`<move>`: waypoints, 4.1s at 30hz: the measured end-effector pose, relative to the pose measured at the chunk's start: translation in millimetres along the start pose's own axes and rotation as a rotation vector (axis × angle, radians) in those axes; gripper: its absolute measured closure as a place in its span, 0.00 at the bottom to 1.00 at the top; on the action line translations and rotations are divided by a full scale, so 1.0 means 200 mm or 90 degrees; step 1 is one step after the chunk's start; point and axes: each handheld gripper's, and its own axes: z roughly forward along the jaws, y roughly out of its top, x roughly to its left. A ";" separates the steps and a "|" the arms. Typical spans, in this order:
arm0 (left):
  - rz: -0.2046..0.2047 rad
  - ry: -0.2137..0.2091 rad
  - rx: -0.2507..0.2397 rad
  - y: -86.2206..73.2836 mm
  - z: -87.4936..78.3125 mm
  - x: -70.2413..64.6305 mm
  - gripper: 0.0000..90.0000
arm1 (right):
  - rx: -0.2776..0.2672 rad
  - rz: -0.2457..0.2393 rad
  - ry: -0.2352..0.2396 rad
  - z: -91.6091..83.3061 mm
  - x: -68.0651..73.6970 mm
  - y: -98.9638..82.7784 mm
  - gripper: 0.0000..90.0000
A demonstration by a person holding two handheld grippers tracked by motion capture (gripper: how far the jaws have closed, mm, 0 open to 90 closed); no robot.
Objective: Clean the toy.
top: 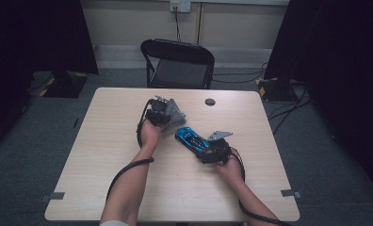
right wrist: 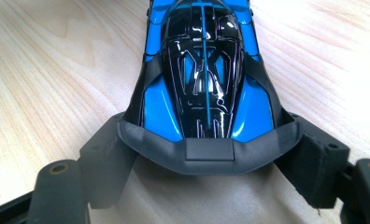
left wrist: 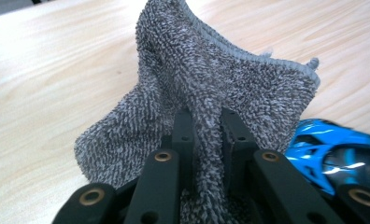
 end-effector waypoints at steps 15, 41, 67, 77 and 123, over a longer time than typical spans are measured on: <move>0.058 -0.071 -0.050 0.05 -0.14 -0.17 0.87 | 0.000 0.000 0.000 0.00 0.00 0.00 0.27; 0.129 -0.183 0.009 -0.14 -0.05 -0.55 0.87 | 0.000 -0.001 -0.001 0.00 0.00 0.00 0.27; 0.114 -0.144 0.016 -0.12 0.00 -0.45 0.87 | 0.000 -0.001 0.000 0.00 0.00 0.00 0.27; 0.087 -0.116 0.011 -0.11 0.02 -0.37 0.87 | 0.000 -0.001 0.000 0.00 0.00 0.00 0.27; 0.004 -0.034 0.051 -0.09 0.15 -0.10 0.87 | 0.000 -0.001 0.000 0.00 0.00 0.00 0.27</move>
